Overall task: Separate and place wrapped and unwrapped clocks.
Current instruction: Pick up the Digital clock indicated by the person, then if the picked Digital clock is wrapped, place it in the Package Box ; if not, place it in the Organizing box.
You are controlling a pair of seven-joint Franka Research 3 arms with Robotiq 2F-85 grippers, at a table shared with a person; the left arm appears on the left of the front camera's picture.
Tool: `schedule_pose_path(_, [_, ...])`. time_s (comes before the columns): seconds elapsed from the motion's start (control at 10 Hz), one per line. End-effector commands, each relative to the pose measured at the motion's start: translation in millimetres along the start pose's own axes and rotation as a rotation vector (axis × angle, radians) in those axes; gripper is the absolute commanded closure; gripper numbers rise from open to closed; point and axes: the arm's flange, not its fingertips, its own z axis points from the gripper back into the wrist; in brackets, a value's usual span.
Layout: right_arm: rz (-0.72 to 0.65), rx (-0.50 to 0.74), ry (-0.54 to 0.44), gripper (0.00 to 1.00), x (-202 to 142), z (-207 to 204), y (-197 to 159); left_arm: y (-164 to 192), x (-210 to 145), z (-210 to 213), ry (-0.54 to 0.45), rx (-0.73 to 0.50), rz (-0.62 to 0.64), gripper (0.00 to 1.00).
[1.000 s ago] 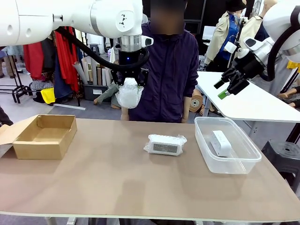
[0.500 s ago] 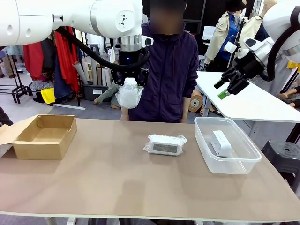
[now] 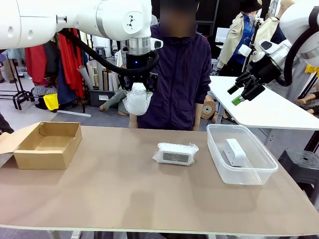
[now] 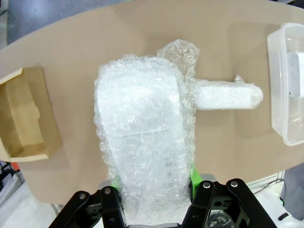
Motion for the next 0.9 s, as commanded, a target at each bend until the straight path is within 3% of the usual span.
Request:
schedule_pose_path(0.0, [0.004,0.004,-0.003,0.00,2,2,-1,1,0,4,-0.002,0.000,0.001,1.00])
schedule_pose_path(0.5, [0.004,0.004,-0.003,0.00,2,2,-1,0,0,0,0.000,0.000,0.000,1.00])
schedule_pose_path(0.8, [0.004,0.004,-0.003,0.00,2,2,-1,29,-26,5,0.145,0.005,-0.007,1.00])
